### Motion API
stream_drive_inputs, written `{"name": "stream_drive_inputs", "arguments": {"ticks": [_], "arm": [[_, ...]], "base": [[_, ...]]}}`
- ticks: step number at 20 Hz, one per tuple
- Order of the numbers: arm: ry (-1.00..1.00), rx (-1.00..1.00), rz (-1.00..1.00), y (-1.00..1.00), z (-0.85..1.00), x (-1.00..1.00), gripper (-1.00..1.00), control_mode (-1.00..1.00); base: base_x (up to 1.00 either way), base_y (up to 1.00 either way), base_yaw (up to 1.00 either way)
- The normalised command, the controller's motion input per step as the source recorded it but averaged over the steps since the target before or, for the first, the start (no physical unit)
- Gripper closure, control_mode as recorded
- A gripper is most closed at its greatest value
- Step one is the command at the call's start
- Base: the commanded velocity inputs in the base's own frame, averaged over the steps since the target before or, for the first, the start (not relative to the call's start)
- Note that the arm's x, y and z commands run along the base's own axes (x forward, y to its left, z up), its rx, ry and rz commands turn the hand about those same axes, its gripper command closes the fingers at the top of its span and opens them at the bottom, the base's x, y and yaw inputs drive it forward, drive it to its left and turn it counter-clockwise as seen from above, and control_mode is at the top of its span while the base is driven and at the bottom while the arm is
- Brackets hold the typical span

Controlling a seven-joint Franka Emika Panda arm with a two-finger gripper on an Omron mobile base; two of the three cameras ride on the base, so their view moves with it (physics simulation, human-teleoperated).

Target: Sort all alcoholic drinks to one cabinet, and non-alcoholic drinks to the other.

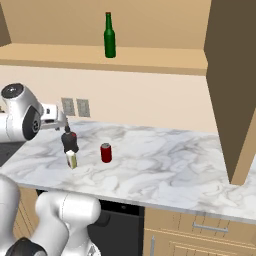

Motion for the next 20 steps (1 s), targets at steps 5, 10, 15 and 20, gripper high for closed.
{"name": "stream_drive_inputs", "arguments": {"ticks": [5, 10, 15, 20], "arm": [[0.00, -0.01, 0.00, 0.03, -0.18, 0.24, -1.00, -1.00], [0.00, 0.00, 0.00, 0.05, -0.16, 0.29, -1.00, -1.00], [0.03, 0.00, 0.00, 0.17, -0.11, 0.28, -1.00, -1.00], [0.04, 0.00, 0.00, 0.14, -0.10, 0.29, -1.00, -1.00]], "base": [[0.00, 0.00, 0.00], [0.00, 0.00, 0.00], [0.00, 0.00, 0.00], [0.00, 0.00, 0.00]]}}
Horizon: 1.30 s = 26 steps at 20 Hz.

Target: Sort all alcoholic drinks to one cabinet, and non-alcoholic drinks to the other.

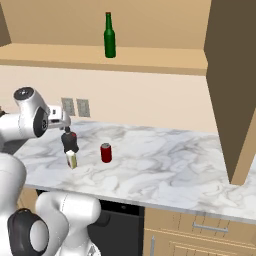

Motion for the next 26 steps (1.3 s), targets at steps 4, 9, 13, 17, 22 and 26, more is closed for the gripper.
{"name": "stream_drive_inputs", "arguments": {"ticks": [4, 9, 13, 17, 22, 26], "arm": [[0.02, 0.00, 0.00, 0.07, -0.12, 0.31, -1.00, -1.00], [0.01, 0.00, 0.00, 0.03, -0.14, 0.24, -1.00, -1.00], [0.00, 0.00, 0.00, 0.03, -0.21, 0.22, -1.00, -1.00], [0.00, 0.00, 0.00, 0.03, -0.21, 0.20, -1.00, -1.00], [0.00, 0.00, 0.00, 0.03, -0.13, 0.17, -1.00, -1.00], [0.00, 0.00, 0.00, 0.04, -0.11, 0.15, -1.00, -1.00]], "base": [[0.00, 0.00, 0.00], [0.00, 0.00, 0.00], [0.00, 0.00, 0.00], [0.00, 0.00, 0.00], [0.00, 0.00, 0.00], [0.00, 0.00, 0.00]]}}
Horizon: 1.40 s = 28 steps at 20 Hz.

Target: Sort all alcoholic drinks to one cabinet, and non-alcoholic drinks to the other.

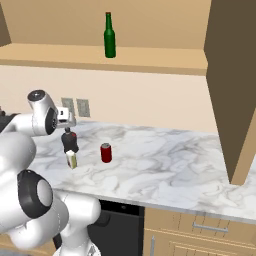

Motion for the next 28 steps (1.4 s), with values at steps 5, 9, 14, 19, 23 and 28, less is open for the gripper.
{"name": "stream_drive_inputs", "arguments": {"ticks": [5, 9, 14, 19, 23, 28], "arm": [[0.00, 0.00, 0.00, 0.06, -0.09, 0.11, -1.00, -1.00], [0.00, 0.00, 0.00, 0.07, -0.07, 0.09, -1.00, -1.00], [0.00, 0.00, 0.00, 0.03, -0.02, 0.12, -1.00, -1.00], [0.00, 0.00, 0.00, 0.00, -0.02, 0.13, -1.00, -1.00], [0.00, 0.00, 0.00, 0.00, -0.05, 0.12, -1.00, -1.00], [0.00, 0.00, 0.00, 0.01, -0.12, 0.12, -1.00, -1.00]], "base": [[0.00, 0.00, 0.00], [0.00, 0.00, 0.00], [0.00, 0.00, 0.00], [0.00, 0.00, 0.00], [0.00, 0.00, 0.00], [0.00, 0.00, 0.00]]}}
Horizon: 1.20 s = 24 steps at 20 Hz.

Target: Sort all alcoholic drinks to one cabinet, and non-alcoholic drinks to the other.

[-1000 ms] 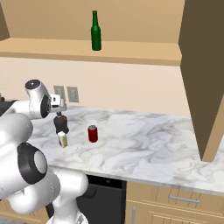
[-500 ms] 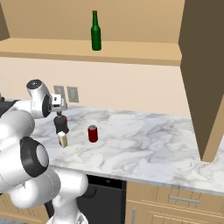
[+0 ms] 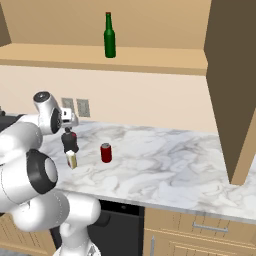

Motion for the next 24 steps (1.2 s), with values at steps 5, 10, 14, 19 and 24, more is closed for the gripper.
{"name": "stream_drive_inputs", "arguments": {"ticks": [5, 10, 14, 19, 24], "arm": [[0.01, 0.00, 0.00, 0.03, -0.14, 0.12, -1.00, -1.00], [0.01, 0.00, 0.00, 0.04, -0.11, 0.15, -1.00, -1.00], [0.01, 0.00, 0.00, 0.05, -0.08, 0.16, -1.00, -1.00], [0.01, 0.00, 0.00, 0.04, -0.06, 0.14, -1.00, -1.00], [0.00, 0.00, 0.00, 0.05, -0.12, 0.13, -1.00, -1.00]], "base": [[0.00, 0.00, 0.00], [0.00, 0.00, 0.00], [0.00, 0.00, 0.00], [0.00, 0.00, 0.00], [0.00, 0.00, 0.00]]}}
